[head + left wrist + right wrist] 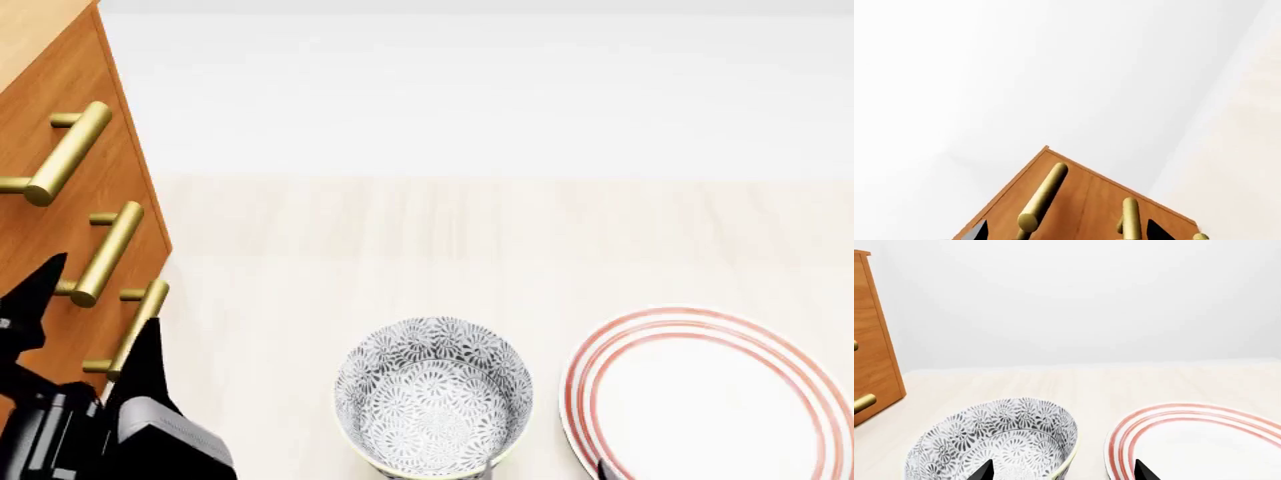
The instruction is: Open the top drawer of the cabinet.
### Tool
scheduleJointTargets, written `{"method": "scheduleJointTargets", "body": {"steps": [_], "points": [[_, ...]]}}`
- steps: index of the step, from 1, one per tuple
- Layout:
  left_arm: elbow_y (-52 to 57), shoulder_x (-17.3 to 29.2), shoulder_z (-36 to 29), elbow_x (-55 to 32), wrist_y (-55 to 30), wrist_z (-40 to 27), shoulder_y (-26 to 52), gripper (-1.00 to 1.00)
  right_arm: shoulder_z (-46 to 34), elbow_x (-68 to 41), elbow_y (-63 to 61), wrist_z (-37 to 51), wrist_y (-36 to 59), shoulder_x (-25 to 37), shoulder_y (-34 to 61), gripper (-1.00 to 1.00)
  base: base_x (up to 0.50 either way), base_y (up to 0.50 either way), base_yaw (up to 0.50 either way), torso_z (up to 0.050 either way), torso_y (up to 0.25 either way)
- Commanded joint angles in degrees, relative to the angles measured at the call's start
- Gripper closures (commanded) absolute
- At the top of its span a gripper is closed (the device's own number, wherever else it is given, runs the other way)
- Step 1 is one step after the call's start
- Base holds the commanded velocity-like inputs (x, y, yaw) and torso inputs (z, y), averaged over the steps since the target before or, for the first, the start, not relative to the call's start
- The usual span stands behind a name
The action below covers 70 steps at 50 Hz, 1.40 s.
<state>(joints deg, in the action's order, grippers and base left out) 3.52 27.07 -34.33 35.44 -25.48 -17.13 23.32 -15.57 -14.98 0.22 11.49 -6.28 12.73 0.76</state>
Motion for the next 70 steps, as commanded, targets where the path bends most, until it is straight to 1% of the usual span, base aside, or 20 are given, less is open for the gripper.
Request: {"method": "scheduleJointTargets", "body": {"steps": [1,10,14,17,18,21,24,33,36,43,47,64,66,70], "points": [[1.56,1.1,-0.07,4.07,-1.24,4.44,2.76,-1.0,0.56,0.37,-0.07,-1.26,0.14,-0.71,-0.25,-1.0,0.0,0.0,0.0,0.0,0.0],[3.38,1.84,0.56,3.87,-2.61,8.1,5.55,-1.0,0.21,0.27,0.51,-1.29,-0.25,-0.64,-0.07,-1.0,0.0,0.0,0.0,0.0,0.0],[3.91,1.52,1.4,3.21,-4.05,10.41,7.74,-1.0,0.01,0.25,-0.35,-1.03,0.24,-0.43,-0.29,-1.0,0.0,0.0,0.0,0.0,0.0],[4.63,1.21,1.49,4.58,-5.89,11.15,9.09,-1.0,-0.16,0.45,0.11,-1.04,-0.26,-0.47,-0.21,-1.0,0.0,0.0,0.0,0.0,0.0],[5.56,0.85,1.76,4.75,-7.28,12.39,9.77,-1.0,-0.23,0.49,0.09,-1.04,-0.32,-0.45,-0.23,-1.0,0.0,0.0,0.0,0.0,0.0],[5.63,0.55,1.54,5.25,-7.88,12.84,10.45,-1.0,-0.29,0.39,-0.44,-0.9,-0.08,-0.27,-0.4,-1.0,0.0,0.0,0.0,0.0,0.0],[6.02,-1.01,2.4,4.24,-10.08,14.6,11.28,-1.0,-0.43,0.49,-0.51,-0.84,-0.27,-0.18,-0.42,-1.0,0.0,0.0,0.0,0.0,0.0],[4.28,-3.13,1.57,4.19,-12.1,17.78,15.37,-1.0,-0.81,0.43,-0.61,-0.69,-0.48,0.08,-0.47,-1.0,0.0,0.0,0.0,0.0,0.0],[4.65,-3.37,1.58,3.65,-12.26,18.55,15.43,-1.0,-0.9,0.39,-0.56,-0.62,-0.57,0.13,-0.45,-1.0,0.0,0.0,0.0,0.0,0.0],[2.69,-2.97,-0.69,5.07,-12.03,19.84,16.81,-1.0,-1.13,0.27,-0.61,-0.48,-0.65,0.31,-0.47,-1.0,0.0,0.0,0.0,0.0,0.0],[0.82,-2.34,-2.33,5.76,-11.79,21.79,18.36,-1.0,-1.24,0.18,-0.48,-0.41,-0.71,0.37,-0.4,-1.0,0.0,0.0,0.0,0.0,0.0],[-3.51,-1.39,-3.57,6.8,-12.07,23.9,22.07,-1.0,-1.28,-0.58,-0.32,0.21,-0.28,0.64,-0.03,-1.0,0.0,0.0,0.0,0.0,0.0],[-3.59,-1.35,-3.91,7.4,-13.16,24.93,22.4,-1.0,-1.28,-0.66,0.04,0.22,-0.43,0.58,0.13,-1.0,0.0,0.0,0.0,0.0,0.0],[-4.93,-1.11,-4.37,7.32,-12.76,25.71,23.35,-1.0,-1.31,-0.91,-0.21,0.42,-0.03,0.71,0.19,-1.0,0.0,0.0,0.0,0.0,0.0]]}}
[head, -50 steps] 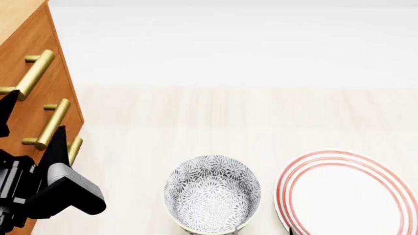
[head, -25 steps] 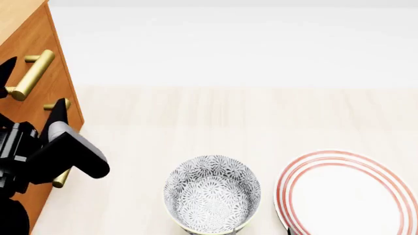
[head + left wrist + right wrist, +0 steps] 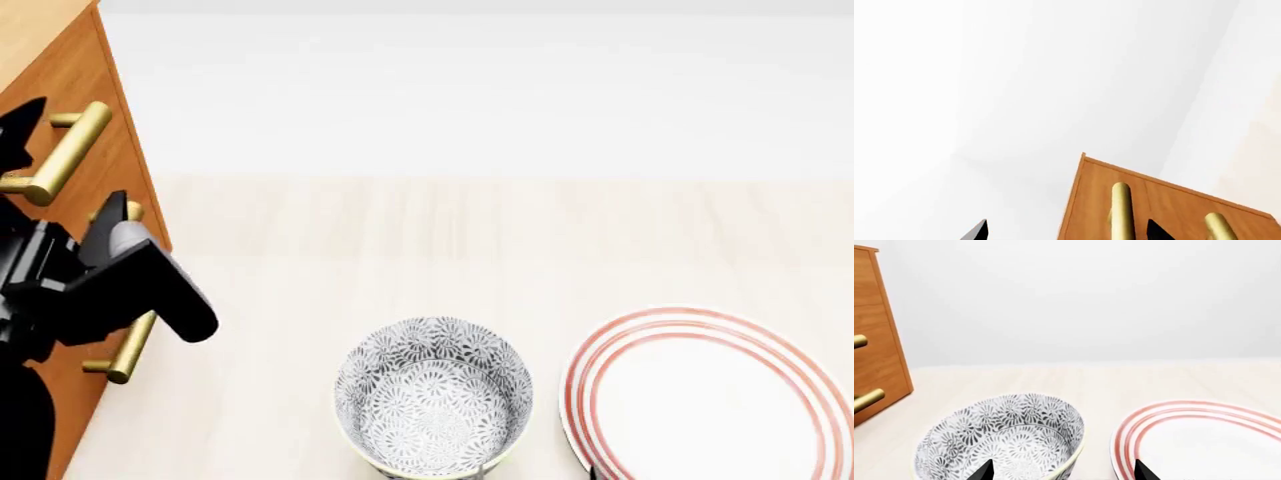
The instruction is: Open the top drawer of the cabinet.
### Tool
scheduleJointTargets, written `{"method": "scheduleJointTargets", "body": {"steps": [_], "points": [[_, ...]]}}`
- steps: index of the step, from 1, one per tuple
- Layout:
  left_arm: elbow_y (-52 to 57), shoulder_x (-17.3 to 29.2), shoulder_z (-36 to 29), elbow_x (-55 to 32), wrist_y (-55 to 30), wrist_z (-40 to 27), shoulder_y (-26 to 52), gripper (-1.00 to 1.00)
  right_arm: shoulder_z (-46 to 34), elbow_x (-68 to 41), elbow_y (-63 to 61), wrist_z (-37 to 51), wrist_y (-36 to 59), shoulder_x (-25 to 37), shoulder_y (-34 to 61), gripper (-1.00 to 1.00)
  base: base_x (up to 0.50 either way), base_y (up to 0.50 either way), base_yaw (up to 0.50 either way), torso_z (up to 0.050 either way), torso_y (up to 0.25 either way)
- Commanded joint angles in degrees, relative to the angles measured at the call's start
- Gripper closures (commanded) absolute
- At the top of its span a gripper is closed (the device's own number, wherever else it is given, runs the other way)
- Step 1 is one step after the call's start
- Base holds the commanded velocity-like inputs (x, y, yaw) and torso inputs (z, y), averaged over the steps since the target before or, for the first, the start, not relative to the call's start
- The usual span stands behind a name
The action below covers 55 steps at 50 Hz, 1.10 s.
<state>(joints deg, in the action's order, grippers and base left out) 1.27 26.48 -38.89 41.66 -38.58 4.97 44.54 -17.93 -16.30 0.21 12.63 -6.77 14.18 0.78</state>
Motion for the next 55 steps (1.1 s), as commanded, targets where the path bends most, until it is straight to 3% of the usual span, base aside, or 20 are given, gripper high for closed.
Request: {"method": "scheduleJointTargets", "body": {"steps": [1,23,55], "points": [[-3.0,-0.49,-0.07,1.22,0.29,3.93,2.34,-1.0,1.02,0.4,-0.16,-0.7,0.43,-0.74,0.15,-1.0,0.0,0.0,0.0,0.0,0.0],[-8.06,-0.55,-1.41,1.79,0.3,5.59,5.8,-1.0,0.35,-0.1,0.82,-0.39,0.41,-0.52,0.47,-1.0,0.0,0.0,0.0,0.0,0.0],[-11.82,-1.62,-1.07,0.75,-1.16,5.4,4.83,-1.0,-0.38,-0.97,0.95,0.28,0.87,0.02,0.56,-1.0,0.0,0.0,0.0,0.0,0.0]]}}
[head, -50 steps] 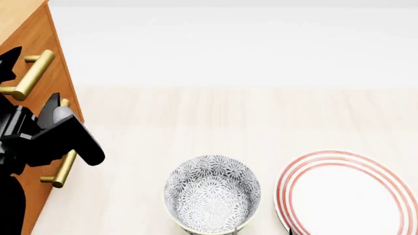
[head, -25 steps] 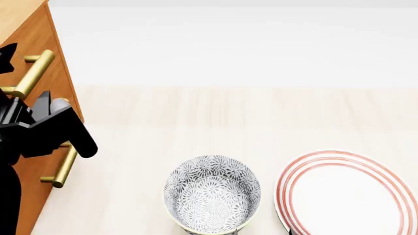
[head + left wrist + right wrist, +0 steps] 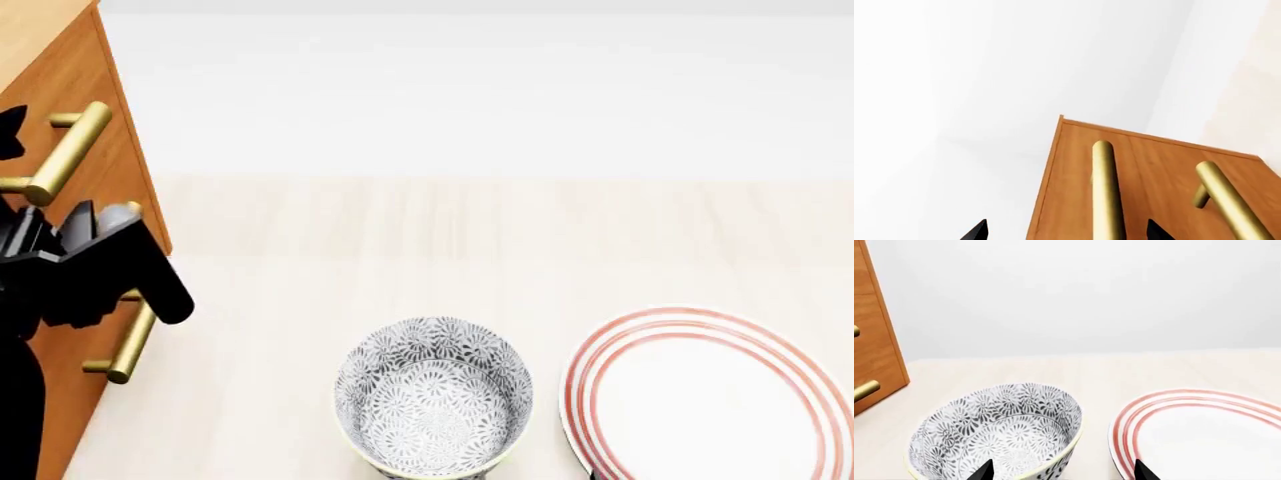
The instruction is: Open the top drawer of the cabinet.
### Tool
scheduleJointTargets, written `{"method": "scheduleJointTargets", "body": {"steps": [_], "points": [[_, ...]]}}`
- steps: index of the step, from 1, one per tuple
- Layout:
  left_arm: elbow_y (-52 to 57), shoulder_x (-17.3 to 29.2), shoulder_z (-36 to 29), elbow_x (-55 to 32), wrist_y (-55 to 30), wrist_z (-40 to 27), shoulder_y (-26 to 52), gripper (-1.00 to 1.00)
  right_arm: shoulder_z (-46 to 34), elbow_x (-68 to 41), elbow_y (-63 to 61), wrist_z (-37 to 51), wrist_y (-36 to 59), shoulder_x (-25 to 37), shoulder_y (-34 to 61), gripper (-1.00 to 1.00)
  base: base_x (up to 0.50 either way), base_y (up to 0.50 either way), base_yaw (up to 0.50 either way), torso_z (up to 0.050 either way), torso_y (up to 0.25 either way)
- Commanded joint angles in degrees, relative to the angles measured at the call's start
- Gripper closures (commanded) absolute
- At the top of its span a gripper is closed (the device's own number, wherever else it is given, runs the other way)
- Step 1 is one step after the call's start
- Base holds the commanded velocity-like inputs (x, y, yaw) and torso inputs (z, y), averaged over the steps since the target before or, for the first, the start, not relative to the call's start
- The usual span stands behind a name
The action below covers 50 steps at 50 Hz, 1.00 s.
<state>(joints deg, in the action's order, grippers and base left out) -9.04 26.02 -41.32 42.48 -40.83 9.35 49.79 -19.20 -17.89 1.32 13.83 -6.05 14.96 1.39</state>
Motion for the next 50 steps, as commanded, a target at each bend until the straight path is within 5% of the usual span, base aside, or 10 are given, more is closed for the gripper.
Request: {"method": "scheduleJointTargets", "body": {"steps": [1,50], "points": [[-1.58,-1.17,1.34,-0.09,1.14,0.96,-0.44,-1.0,0.87,0.59,-0.18,-0.9,0.17,-0.73,-0.05,-1.0,0.0,0.0,0.0,0.0,0.0],[-8.0,-2.02,0.75,-0.24,3.28,-3.05,0.59,-1.0,-0.31,-0.48,0.07,-0.17,0.59,-0.05,0.29,-1.0,0.0,0.0,0.0,0.0,0.0]]}}
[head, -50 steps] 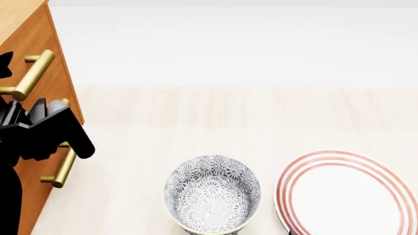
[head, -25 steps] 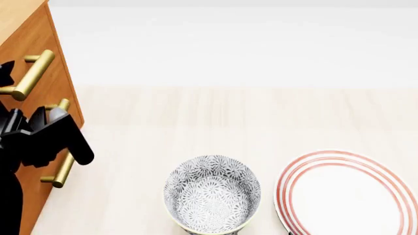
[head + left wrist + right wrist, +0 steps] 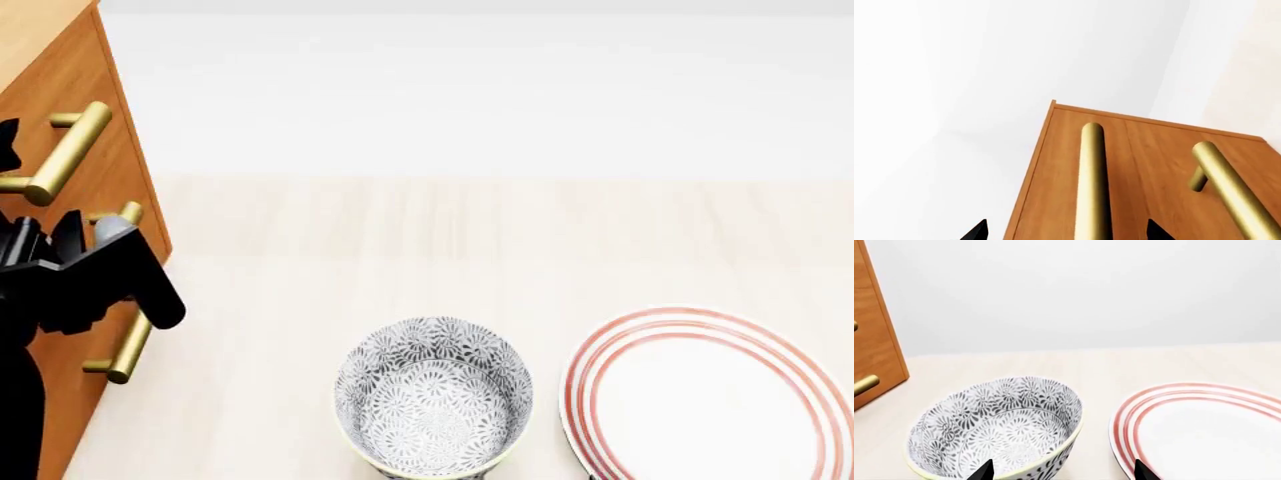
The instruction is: Open the top drawer of the cabinet.
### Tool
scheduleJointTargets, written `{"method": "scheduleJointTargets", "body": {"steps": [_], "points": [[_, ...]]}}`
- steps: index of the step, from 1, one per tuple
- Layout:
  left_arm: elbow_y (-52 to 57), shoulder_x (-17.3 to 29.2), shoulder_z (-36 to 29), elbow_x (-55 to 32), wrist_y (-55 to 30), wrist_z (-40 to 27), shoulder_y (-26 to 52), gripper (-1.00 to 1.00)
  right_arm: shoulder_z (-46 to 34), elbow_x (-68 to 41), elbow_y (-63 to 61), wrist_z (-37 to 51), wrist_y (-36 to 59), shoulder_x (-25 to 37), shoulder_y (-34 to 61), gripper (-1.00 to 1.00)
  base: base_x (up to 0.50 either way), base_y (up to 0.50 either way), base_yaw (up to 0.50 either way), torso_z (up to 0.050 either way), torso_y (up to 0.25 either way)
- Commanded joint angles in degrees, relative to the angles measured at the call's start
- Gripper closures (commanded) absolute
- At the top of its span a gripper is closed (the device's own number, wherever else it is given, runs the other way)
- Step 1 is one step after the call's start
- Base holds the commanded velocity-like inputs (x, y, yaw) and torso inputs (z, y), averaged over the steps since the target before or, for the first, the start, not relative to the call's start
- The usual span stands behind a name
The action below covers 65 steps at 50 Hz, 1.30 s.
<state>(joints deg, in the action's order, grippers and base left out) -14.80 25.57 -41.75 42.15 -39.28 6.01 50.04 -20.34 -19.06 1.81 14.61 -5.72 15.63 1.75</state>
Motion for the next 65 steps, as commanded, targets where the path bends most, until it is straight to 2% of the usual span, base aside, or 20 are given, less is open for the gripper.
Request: {"method": "scheduleJointTargets", "body": {"steps": [1,39,40,57,65], "points": [[-2.37,-1.65,1.12,0.08,1.65,0.41,0.37,-1.0,0.81,0.66,-0.36,-0.96,0.24,-0.73,-0.06,-1.0,0.0,0.0,0.0,0.0,0.0],[-11.82,-4.66,0.39,-1.17,4.26,-3.13,3.0,-1.0,0.49,-0.61,0.48,-0.52,0.23,-0.42,0.59,-1.0,0.0,0.0,0.0,0.0,0.0],[-11.98,-4.67,0.41,-1.14,4.32,-3.3,3.15,1.0,0.45,-0.62,0.44,-0.51,0.27,-0.41,0.59,-1.0,0.0,0.0,0.0,0.0,0.0],[-10.8,-4.65,-0.75,-0.44,4.4,-2.62,3.06,1.0,-0.1,-0.84,1.06,-0.54,0.32,-0.3,0.8,-1.0,0.0,0.0,0.0,0.0,0.0],[-10.56,-6.51,-2.56,0.13,5.21,-2.02,3.46,1.0,-0.33,-0.95,0.43,-0.28,0.69,-0.06,0.62,-1.0,0.0,0.0,0.0,0.0,0.0]]}}
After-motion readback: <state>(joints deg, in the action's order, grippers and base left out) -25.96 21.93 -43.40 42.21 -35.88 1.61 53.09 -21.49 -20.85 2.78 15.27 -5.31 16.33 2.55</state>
